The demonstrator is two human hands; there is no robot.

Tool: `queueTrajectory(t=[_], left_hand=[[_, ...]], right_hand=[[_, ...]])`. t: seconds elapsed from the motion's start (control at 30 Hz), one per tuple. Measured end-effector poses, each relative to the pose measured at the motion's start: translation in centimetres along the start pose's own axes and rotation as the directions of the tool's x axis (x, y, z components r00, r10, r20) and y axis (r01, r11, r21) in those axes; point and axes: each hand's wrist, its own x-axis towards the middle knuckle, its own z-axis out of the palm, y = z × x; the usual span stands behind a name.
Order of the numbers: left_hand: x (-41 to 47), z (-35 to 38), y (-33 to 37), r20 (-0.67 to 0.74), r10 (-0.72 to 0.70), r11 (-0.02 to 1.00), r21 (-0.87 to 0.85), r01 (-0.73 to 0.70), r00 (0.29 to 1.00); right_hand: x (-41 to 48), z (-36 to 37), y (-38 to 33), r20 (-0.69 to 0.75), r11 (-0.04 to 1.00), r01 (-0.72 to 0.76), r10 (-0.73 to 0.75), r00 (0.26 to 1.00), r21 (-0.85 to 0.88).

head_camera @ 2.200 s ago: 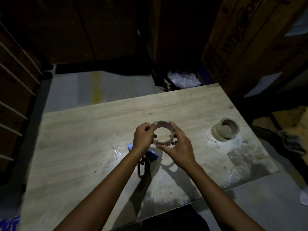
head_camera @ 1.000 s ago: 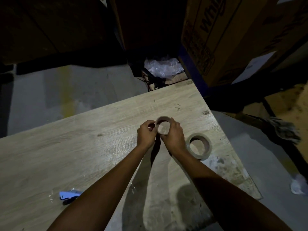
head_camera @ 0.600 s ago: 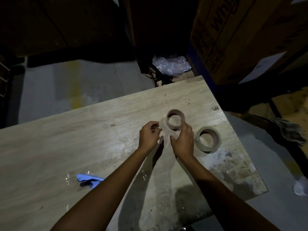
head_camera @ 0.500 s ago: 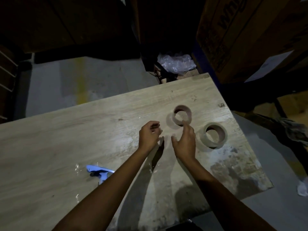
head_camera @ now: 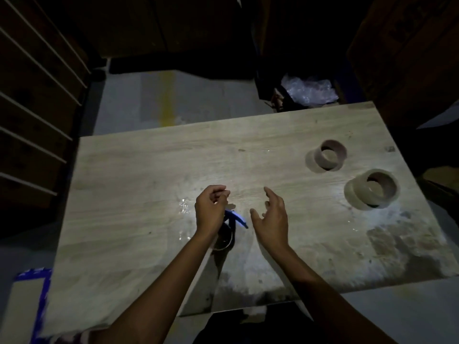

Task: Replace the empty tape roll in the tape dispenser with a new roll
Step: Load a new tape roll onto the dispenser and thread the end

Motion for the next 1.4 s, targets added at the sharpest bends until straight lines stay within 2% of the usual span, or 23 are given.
queueTrajectory(t=[0.2,0.43,0.7,1.07,1.4], left_hand=[[-0.2,-3.0,-0.9,-0.028,-0.017,1.0,0.01,0.017,0.999],[-0.5,-0.6,0.0,0.037,-0.007,1.0,0.029,0.006,0.999],[-1.2,9.2,2.3,0.232,0.052,0.996,0.054,-0.067,0.971],[-2.5,24.7,5.3,0.459,0.09,0.987,0.079,-0.142,0.884],[-2.1,33.6,4.5,0.54,0.091,0.949,0.208,-0.237,0.837]], right_hand=[[-2.3,2.3,-1.5,0.056,0.999,-0.003,0.0,0.998,0.052],[-2.1,0.8,-1.0,-0.012,0.997,-0.04,0.041,0.999,0.073],[0.4,-6.7,2.6,-0.203,0.987,-0.105,0.129,0.971,0.126],[4.2,-17.4,10.3,-0.407,0.962,-0.205,0.262,0.875,0.18],[8.2,-22.6,15.6,-0.426,0.93,-0.34,0.366,0.827,0.139]])
